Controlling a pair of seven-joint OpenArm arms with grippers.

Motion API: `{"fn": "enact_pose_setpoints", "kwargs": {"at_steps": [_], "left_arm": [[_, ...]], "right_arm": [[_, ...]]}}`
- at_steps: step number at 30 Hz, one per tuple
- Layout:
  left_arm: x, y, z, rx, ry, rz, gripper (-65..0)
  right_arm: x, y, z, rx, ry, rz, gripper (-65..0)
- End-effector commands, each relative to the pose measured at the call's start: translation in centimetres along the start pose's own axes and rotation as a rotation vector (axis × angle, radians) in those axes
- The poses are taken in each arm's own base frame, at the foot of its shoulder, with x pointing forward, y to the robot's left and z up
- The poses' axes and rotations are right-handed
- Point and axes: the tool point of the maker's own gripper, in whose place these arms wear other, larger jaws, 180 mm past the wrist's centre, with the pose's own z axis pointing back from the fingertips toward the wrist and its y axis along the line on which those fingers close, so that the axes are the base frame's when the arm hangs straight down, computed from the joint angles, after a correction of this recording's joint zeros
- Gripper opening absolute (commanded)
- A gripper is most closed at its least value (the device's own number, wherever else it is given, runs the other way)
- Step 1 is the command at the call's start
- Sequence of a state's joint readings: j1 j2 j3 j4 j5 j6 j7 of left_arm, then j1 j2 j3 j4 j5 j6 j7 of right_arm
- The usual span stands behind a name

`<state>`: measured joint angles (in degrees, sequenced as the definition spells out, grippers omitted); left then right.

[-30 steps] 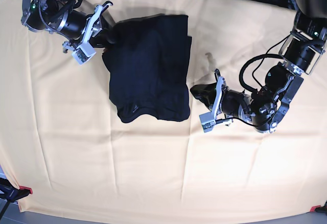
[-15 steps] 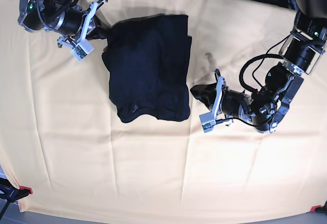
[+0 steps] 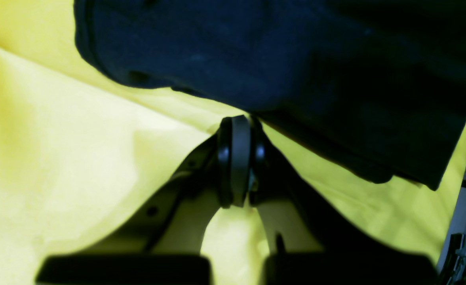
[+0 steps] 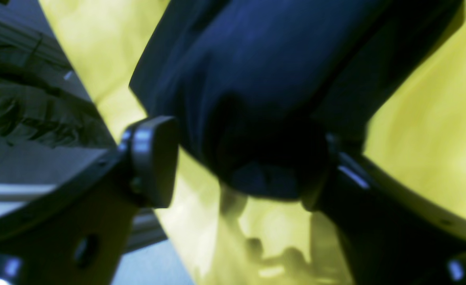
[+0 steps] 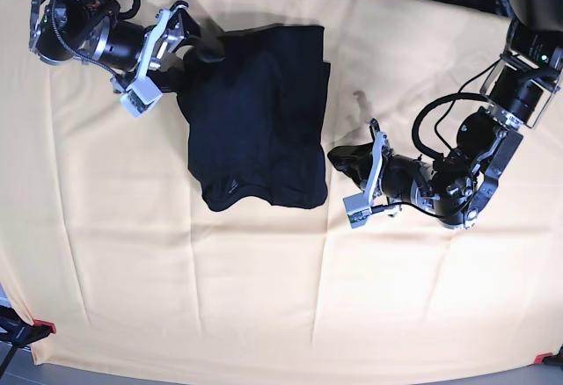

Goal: Fold the T-shirt properly
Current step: 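Press the bundle's sides with both grippers to square it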

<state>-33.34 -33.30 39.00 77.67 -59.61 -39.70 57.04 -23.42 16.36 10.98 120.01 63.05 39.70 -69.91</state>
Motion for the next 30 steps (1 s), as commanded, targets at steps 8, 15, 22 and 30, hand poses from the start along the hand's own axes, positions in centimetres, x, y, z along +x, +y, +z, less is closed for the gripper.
{"fn": "enact_pose_setpoints", "kwargs": {"at_steps": [8, 15, 22, 30], "left_arm": [[1.7, 0.4, 1.0, 0.012, -0.043, -0.025, -65.0], [1.7, 0.4, 1.0, 0.012, -0.043, -0.025, -65.0], [1.7, 0.4, 1.0, 0.012, -0.045, -0.025, -65.0], [1.7, 0.4, 1.0, 0.012, -0.046, -0.025, -65.0]], "right_arm": [[1.6, 0.1, 0.4, 0.006, -0.047, 0.036, -48.1], [0.2, 0.0, 0.3, 0.000, 0.033, 0.038, -47.9], [-0.6, 0.0, 0.2, 0.008, 0.063, 0.029, -49.5], [-1.6, -0.7, 0.1, -0.026, 0.116, 0.042, -65.0]]}}
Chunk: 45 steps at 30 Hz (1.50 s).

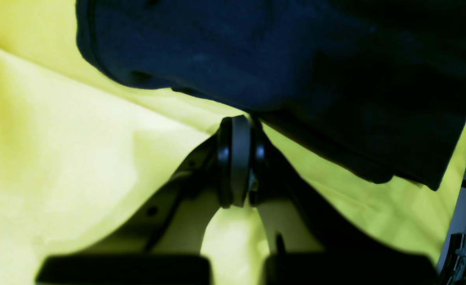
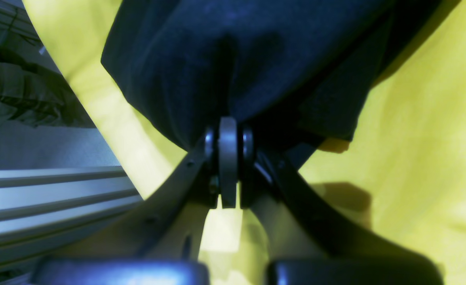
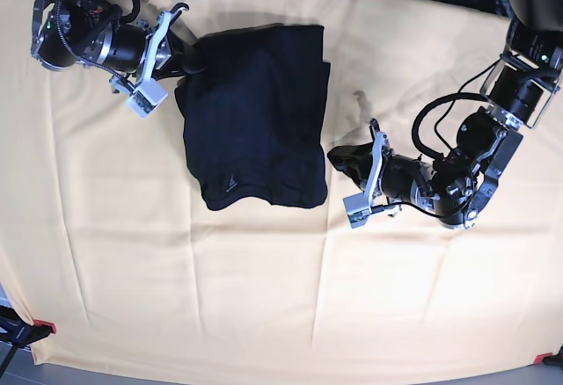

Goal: Fold the T-shirt properly
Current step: 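Press the bundle's sides with both grippers to square it, then push both grippers against the bundle's edges to tidy the stack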

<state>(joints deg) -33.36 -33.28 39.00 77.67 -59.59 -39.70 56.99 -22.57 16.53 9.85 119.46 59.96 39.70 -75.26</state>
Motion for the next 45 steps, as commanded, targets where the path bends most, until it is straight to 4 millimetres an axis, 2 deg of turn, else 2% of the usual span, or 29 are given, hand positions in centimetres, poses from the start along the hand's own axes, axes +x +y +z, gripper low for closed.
{"fn": "enact_pose_setpoints", "kwargs": {"at_steps": [1, 6, 14, 19, 20, 21, 24, 25, 27, 30, 35, 36, 37, 38, 40, 42, 45], "left_arm": [[1.7, 0.4, 1.0, 0.012, -0.046, -0.025, -65.0], [1.7, 0.4, 1.0, 0.012, -0.046, -0.025, -65.0], [1.7, 0.4, 1.0, 0.012, -0.046, -0.024, -65.0], [1.7, 0.4, 1.0, 0.012, -0.046, -0.025, -65.0], [1.7, 0.4, 1.0, 0.012, -0.046, -0.024, -65.0], [1.7, 0.4, 1.0, 0.012, -0.046, -0.025, -65.0], [1.8, 0.4, 1.0, 0.012, -0.047, -0.025, -65.0], [1.8, 0.5, 1.1, 0.014, -0.046, -0.027, -65.0], [1.9, 0.8, 1.4, 0.027, -0.034, -0.038, -65.0], [2.7, 1.6, 2.4, 0.055, -0.017, -0.063, -65.0], [5.4, 3.0, 5.4, 0.098, -0.059, -0.096, -65.0], [6.1, 3.3, 6.0, 0.108, -0.071, -0.103, -65.0], [6.8, 3.3, 6.5, 0.111, -0.089, -0.107, -65.0], [7.3, 3.2, 6.9, 0.103, -0.113, -0.102, -65.0], [8.3, 2.5, 7.2, 0.060, -0.162, -0.082, -65.0], [9.1, 1.1, 6.9, -0.016, -0.187, -0.064, -65.0], [10.2, -1.3, 5.1, -0.132, -0.194, -0.068, -65.0]], "right_arm": [[0.4, -0.1, 0.5, -0.005, -0.006, 0.026, -65.0], [-0.6, -0.8, 1.3, -0.026, 0.064, 0.059, -65.0], [-0.9, -1.3, 1.8, -0.038, 0.091, 0.079, -65.0], [-2.2, -1.6, 2.6, -0.046, 0.146, 0.090, -65.0], [-2.4, -1.6, 2.6, -0.045, 0.154, 0.088, -61.9], [-2.5, -1.5, 2.7, -0.043, 0.151, 0.085, -55.5], [-2.5, -1.2, 2.6, -0.038, 0.122, 0.073, -31.7], [-2.6, -1.4, 2.6, -0.053, 0.126, 0.077, -26.3], [-2.6, -2.4, 2.8, -0.098, 0.145, 0.098, -23.0], [-1.6, -2.7, 3.3, -0.125, 0.158, 0.152, -23.1], [1.9, -2.0, 5.6, -0.219, 0.088, 0.282, -24.6], [2.4, -2.3, 6.2, -0.245, 0.070, 0.290, -27.6], [2.8, -2.6, 6.7, -0.267, 0.049, 0.291, -33.3], [3.4, -2.8, 7.0, -0.278, 0.016, 0.290, -42.5], [4.7, -2.7, 7.2, -0.283, -0.059, 0.290, -65.0], [6.0, -2.1, 7.1, -0.266, -0.147, 0.285, -65.0], [7.6, -0.9, 7.0, -0.232, -0.279, 0.267, -65.0]]}}
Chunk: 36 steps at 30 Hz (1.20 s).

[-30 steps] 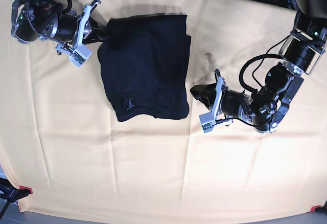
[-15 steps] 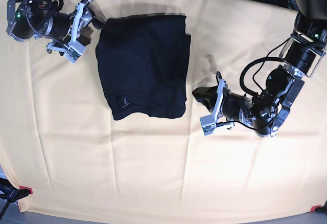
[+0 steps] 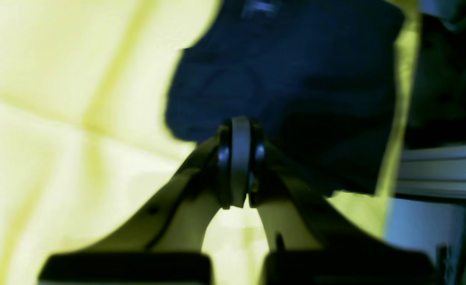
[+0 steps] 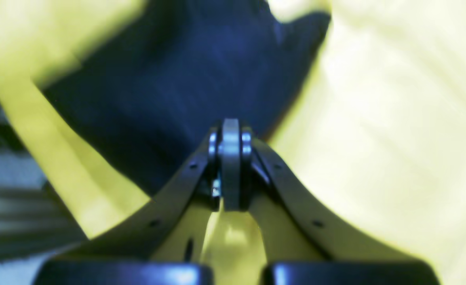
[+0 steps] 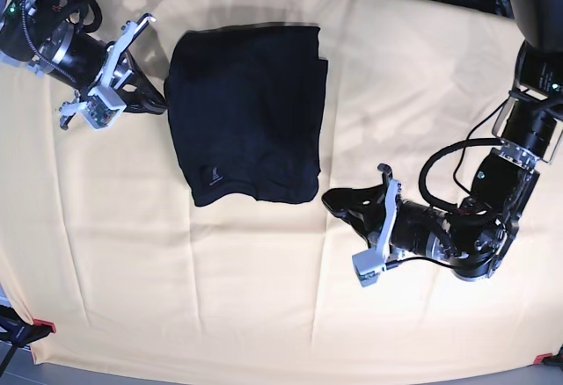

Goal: Fold the T-shirt properly
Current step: 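Push both grippers against the bundle's edges to tidy the stack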

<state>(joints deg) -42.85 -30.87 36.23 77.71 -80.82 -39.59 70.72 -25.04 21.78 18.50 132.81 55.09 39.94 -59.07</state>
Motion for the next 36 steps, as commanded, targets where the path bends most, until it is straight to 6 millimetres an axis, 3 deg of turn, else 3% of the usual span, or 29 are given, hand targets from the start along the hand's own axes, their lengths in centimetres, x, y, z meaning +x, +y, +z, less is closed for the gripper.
{"fn": "enact_pose_setpoints", "kwargs": {"at_steps": [1, 6, 11, 15, 18, 24, 27, 31, 36], "left_arm": [[2.6, -0.8, -0.2, -0.035, -0.068, -0.041, -65.0], [3.7, -4.0, -5.0, -0.174, -0.122, -0.034, -65.0], [3.6, -6.7, -9.1, -0.258, -0.135, -0.023, -65.0], [0.9, -6.6, -10.4, -0.229, -0.070, -0.005, -65.0], [-2.3, -5.6, -11.5, -0.150, 0.041, -0.017, -65.0], [-7.5, -3.4, -10.5, -0.009, 0.039, 0.042, -65.0], [-9.0, -1.9, -9.6, 0.077, 0.031, 0.019, -65.0], [-9.3, -0.7, -8.7, 0.124, 0.060, -0.014, -65.0], [-7.2, 0.8, -7.4, 0.162, 0.049, -0.062, -65.0]], "right_arm": [[1.1, 0.4, 0.1, 0.009, -0.047, 0.009, -65.0], [-0.1, 3.3, -2.0, 0.104, -0.021, -0.055, -65.0], [-3.6, 4.6, -4.9, 0.144, 0.077, -0.077, -65.0], [-6.8, 5.5, -6.6, 0.162, 0.171, -0.072, -65.0], [-7.2, 6.4, -6.8, 0.194, 0.191, -0.075, -65.0], [-7.6, 6.7, -6.9, 0.201, 0.215, -0.065, -65.0], [-8.7, 6.7, -6.6, 0.203, 0.274, -0.058, -65.0], [-10.1, 6.2, -6.0, 0.189, 0.352, -0.031, -65.0], [-10.7, 4.7, -5.2, 0.129, 0.415, 0.053, -65.0]]}}
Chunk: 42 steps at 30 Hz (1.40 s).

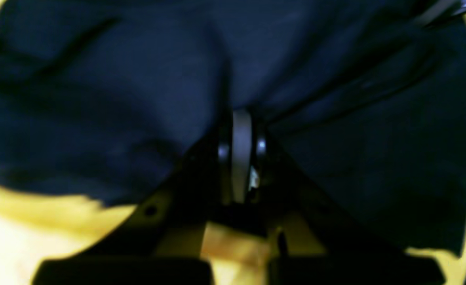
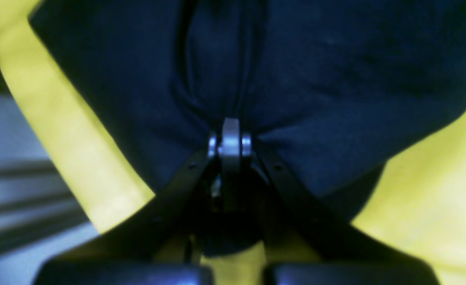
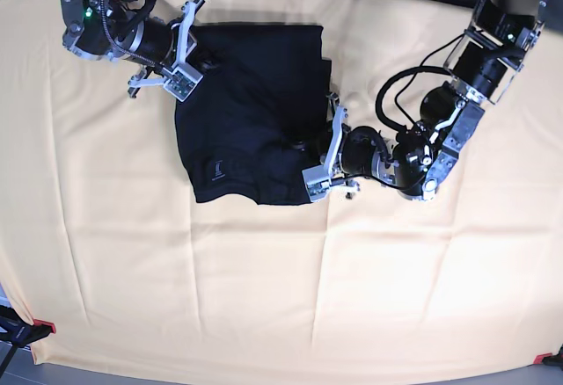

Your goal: Fold the T-shirt properly

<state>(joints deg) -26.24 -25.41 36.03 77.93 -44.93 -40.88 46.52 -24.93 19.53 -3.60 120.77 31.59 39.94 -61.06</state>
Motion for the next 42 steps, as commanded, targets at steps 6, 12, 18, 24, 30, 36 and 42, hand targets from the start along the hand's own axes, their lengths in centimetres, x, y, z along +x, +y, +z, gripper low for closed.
{"fn": "enact_pose_setpoints", "kwargs": {"at_steps": [6, 12, 18, 24, 30, 36, 42], "left_arm": [[3.4, 3.5, 2.7, 0.100, 0.010, -0.084, -65.0], [6.1, 4.2, 4.6, 0.088, -0.020, -0.079, -65.0], [9.1, 2.9, 8.0, -0.024, -0.156, 0.027, -65.0], [10.6, 2.8, 12.5, -0.064, -0.274, 0.074, -65.0], [8.7, 2.2, 14.8, 0.007, -0.339, 0.115, -65.0], [4.3, -2.1, 16.2, 0.057, -0.227, 0.058, -65.0], [0.9, -7.4, 17.9, 0.097, -0.096, -0.016, -65.0]], "right_arm": [[3.2, -1.2, 3.6, -0.116, -0.063, 0.110, -65.0], [5.3, -3.1, 5.9, -0.211, -0.179, 0.094, -65.0], [7.2, -4.0, 8.4, -0.187, -0.352, -0.030, -65.0], [8.3, -4.2, 12.0, -0.127, -0.495, -0.087, -65.0], [6.3, -4.0, 14.5, -0.105, -0.512, -0.197, -65.0], [1.9, -3.7, 16.2, -0.155, -0.395, -0.298, -65.0], [-4.1, -2.8, 18.1, -0.231, -0.183, -0.410, -65.0]]}}
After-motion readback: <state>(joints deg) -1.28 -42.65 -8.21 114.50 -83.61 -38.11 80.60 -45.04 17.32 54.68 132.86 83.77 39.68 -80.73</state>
